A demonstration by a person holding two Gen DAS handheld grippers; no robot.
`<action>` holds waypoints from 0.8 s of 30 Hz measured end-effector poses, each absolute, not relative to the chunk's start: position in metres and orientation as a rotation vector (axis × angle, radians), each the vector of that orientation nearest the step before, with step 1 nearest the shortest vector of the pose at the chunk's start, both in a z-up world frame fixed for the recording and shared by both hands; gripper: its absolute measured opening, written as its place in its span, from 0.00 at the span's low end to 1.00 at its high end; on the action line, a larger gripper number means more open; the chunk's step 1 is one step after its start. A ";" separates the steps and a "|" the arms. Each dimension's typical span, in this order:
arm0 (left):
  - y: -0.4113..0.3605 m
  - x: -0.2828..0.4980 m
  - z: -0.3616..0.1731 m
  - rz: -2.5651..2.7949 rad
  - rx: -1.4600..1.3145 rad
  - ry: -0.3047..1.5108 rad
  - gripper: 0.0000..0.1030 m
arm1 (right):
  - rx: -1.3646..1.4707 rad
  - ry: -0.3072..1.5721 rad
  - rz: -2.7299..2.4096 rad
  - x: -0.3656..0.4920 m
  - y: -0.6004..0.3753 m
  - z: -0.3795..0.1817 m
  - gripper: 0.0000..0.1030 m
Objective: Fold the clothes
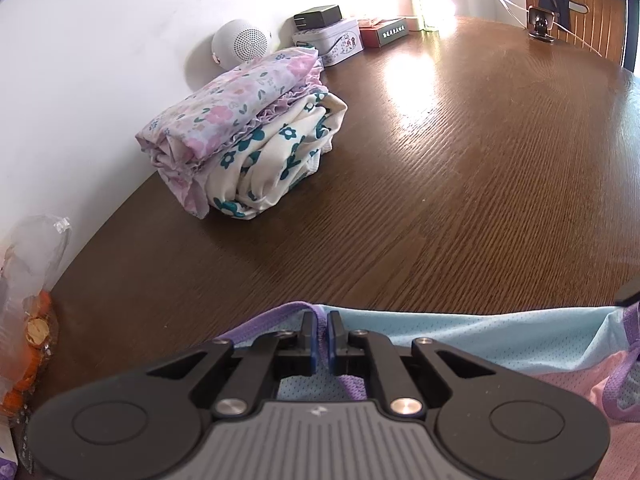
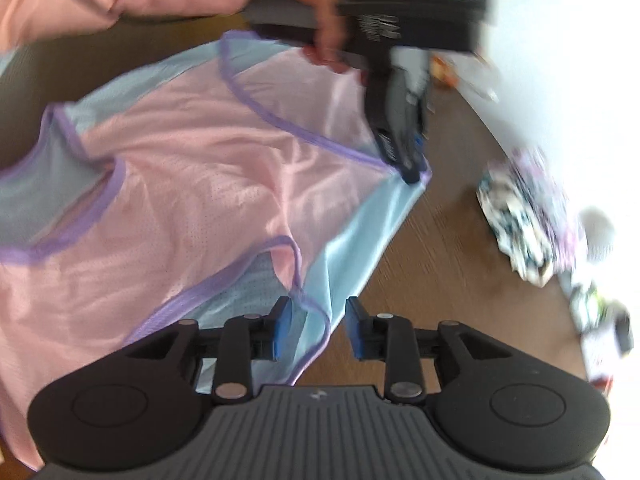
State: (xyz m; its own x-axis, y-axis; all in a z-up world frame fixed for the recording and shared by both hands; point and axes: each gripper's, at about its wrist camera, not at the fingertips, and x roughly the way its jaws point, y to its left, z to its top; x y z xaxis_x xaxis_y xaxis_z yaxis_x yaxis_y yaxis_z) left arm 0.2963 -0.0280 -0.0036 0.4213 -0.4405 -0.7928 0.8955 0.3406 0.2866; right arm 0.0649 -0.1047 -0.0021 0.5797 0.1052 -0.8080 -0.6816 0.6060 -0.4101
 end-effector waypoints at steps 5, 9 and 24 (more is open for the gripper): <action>-0.030 0.297 -0.004 -0.955 0.803 0.667 0.05 | -0.892 0.858 0.605 0.066 -0.093 -0.007 0.05; -0.031 0.298 -0.005 -0.950 0.794 0.667 0.05 | -0.964 0.871 0.636 0.056 -0.083 -0.010 0.04; 0.040 0.204 0.054 -0.844 0.783 0.589 0.30 | -0.663 0.854 0.702 0.039 -0.086 0.026 0.29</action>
State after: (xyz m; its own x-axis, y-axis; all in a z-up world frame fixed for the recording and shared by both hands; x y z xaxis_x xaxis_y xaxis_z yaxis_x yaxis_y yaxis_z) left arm 0.2043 0.0403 0.0536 0.5401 -0.4277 -0.7248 0.8280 0.4243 0.3666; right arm 0.0389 -0.0862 0.0256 0.4688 0.2768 -0.8388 -0.7692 0.5948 -0.2336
